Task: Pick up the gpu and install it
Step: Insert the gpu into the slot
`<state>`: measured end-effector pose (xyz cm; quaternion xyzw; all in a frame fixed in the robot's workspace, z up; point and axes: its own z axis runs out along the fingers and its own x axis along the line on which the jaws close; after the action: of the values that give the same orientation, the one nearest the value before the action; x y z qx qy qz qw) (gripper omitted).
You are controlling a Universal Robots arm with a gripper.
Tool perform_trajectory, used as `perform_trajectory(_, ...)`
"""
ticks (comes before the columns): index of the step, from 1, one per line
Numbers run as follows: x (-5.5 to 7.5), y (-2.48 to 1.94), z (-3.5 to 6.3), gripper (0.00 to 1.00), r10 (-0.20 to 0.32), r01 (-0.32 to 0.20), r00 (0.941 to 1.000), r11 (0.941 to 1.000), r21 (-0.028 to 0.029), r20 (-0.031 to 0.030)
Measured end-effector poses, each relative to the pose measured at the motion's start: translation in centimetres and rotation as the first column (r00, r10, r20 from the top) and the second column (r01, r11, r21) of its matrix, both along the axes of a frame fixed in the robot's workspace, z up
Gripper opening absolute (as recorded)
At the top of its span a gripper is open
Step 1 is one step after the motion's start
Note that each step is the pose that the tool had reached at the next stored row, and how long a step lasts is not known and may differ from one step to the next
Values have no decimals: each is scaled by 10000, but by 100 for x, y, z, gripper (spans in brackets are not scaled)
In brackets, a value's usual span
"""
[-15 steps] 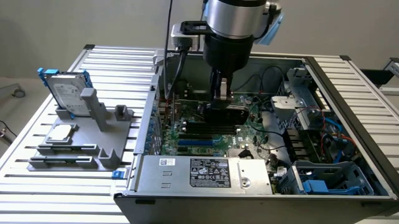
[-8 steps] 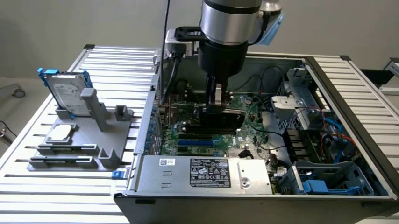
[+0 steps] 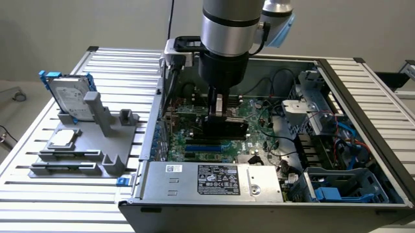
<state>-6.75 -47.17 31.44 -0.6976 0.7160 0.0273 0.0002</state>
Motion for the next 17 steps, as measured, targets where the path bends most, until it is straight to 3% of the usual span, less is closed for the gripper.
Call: perform_trajectory(17, -82, -14, -309, 27, 5, -5, 10000, 9997, 244, 4)
